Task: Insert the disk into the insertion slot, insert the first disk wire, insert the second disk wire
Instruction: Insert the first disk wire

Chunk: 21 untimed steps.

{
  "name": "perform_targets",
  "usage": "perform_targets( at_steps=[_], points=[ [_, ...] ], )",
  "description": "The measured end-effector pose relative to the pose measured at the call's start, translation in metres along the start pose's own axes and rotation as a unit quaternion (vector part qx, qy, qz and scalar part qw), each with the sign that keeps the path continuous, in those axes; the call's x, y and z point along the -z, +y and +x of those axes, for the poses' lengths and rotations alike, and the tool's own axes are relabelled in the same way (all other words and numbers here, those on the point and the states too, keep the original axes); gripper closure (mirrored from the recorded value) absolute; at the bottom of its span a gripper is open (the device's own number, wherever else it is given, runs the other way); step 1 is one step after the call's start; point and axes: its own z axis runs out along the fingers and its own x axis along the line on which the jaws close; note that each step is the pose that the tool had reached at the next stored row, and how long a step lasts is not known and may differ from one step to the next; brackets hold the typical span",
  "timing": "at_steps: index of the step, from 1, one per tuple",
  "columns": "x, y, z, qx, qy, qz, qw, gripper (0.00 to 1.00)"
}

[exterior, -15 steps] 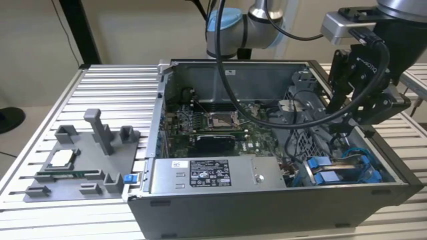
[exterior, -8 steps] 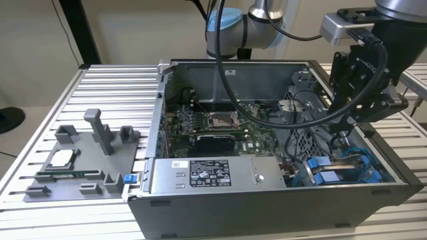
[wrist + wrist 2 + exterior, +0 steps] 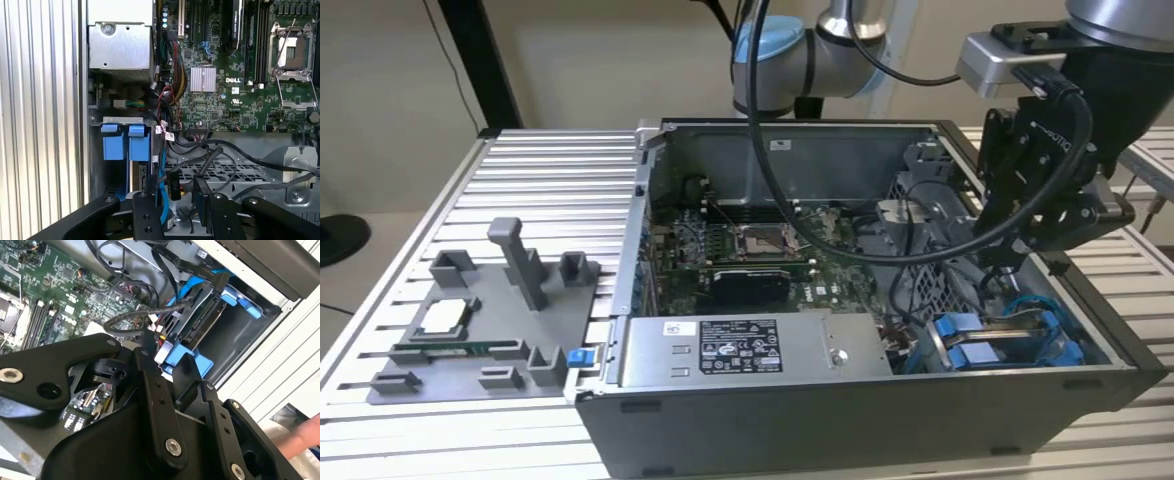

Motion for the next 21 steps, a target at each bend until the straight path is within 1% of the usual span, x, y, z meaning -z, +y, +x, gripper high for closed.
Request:
perform_targets(
  at_steps=[1, 3, 6, 15, 17, 21],
  points=[
    [-0.0008, 0.0003, 0.0005, 0.0, 0.0004, 0.0, 1.0, 0.0],
    [-0.0028, 0.0011, 0.0007, 0.0, 0.0025, 0.0, 1.0, 0.0],
    [-0.0061, 0.0015, 0.0007, 0.0, 0.004, 0.0, 1.0, 0.0],
    [-0.01, 0.0018, 0.0008, 0.001, 0.0076, 0.0008, 1.0, 0.0],
    [-0.011, 0.0021, 0.0009, 0.002, 0.0079, 0.0027, 1.0, 0.0],
    [-0.0114, 0.0028, 0.0009, 0.003, 0.0077, 0.0134, 0.9999, 0.0]
  ],
)
